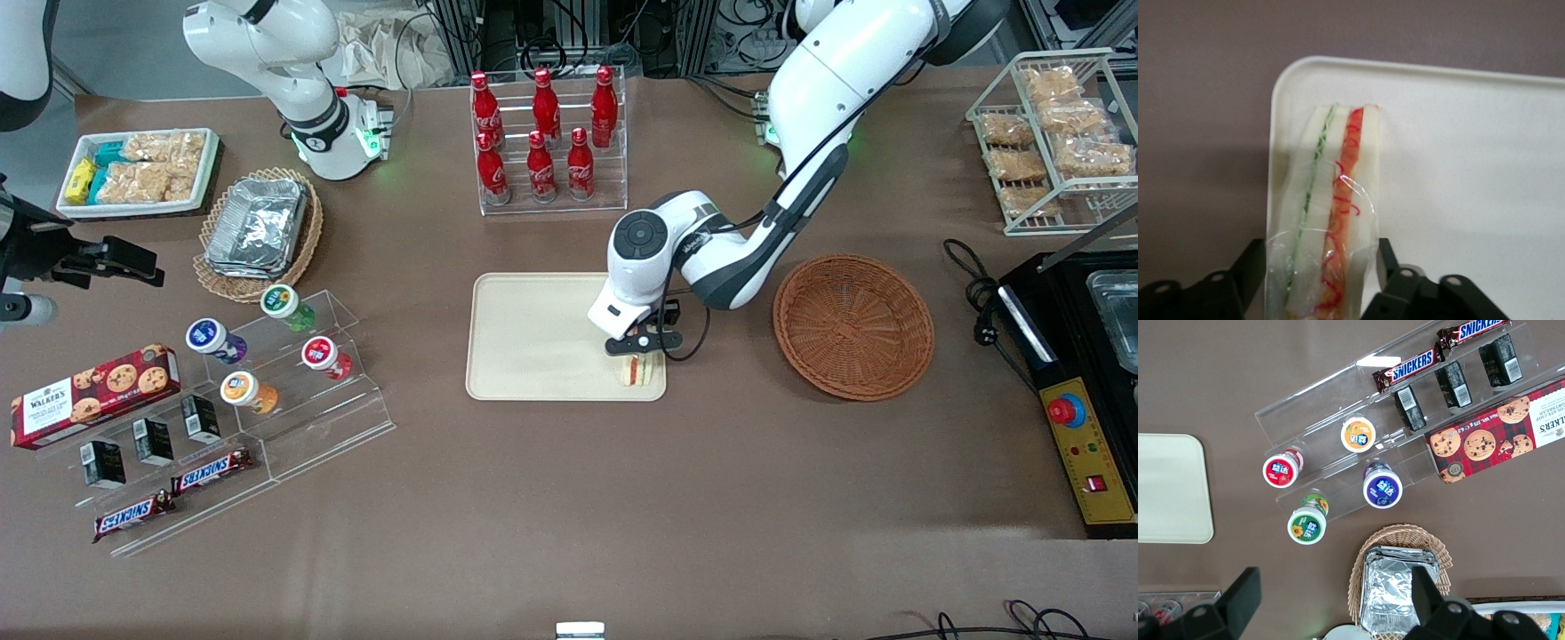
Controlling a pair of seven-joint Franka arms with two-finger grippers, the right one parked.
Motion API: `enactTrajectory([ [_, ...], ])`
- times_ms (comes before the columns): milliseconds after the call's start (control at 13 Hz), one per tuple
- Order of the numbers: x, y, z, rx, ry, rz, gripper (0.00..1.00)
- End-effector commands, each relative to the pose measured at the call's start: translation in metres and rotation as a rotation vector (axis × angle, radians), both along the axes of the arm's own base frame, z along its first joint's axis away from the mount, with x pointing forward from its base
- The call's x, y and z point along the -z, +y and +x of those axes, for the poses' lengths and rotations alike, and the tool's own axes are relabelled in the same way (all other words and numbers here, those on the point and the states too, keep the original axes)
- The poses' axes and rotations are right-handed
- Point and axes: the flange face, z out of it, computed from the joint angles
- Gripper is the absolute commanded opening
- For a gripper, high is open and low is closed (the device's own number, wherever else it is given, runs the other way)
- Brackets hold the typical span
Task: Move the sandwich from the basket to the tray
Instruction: 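Open the left gripper to release the sandwich on the tray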
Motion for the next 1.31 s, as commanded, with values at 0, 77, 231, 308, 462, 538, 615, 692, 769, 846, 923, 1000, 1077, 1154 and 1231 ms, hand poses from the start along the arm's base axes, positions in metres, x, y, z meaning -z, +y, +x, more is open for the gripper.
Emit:
enactTrajectory([
  [0,-0.077,0.006,0.020,-0.064,-0.032,0.096,1.00],
  [77,-0.106,0.015,0.027,-0.113,0.012,0.111,1.00],
  [231,-0.176,0.049,0.038,-0.154,0.038,0.062,1.00],
  [308,-0.216,0.066,0.038,-0.170,0.024,0.012,1.00],
  [462,-0.270,0.131,0.052,-0.202,-0.007,-0.005,1.00],
  [538,-0.293,0.161,0.052,-0.165,0.011,-0.020,1.00],
  [615,-0.312,0.199,0.056,-0.153,0.011,-0.023,1.00],
  [692,-0.328,0.230,0.056,-0.119,0.005,-0.028,1.00],
  [769,-0.337,0.258,0.056,-0.074,0.003,-0.032,1.00],
  [846,-0.342,0.287,0.054,-0.016,0.002,-0.031,1.00],
  [923,-0.343,0.312,0.053,0.054,0.008,-0.030,1.00],
  [1000,-0.343,0.336,0.056,0.103,0.015,-0.031,1.00],
  [1077,-0.344,0.352,0.059,0.142,0.016,-0.031,1.00],
  [1154,-0.345,0.365,0.061,0.163,0.019,-0.030,1.00],
  [1231,-0.349,0.379,0.065,0.147,0.010,-0.032,1.00],
])
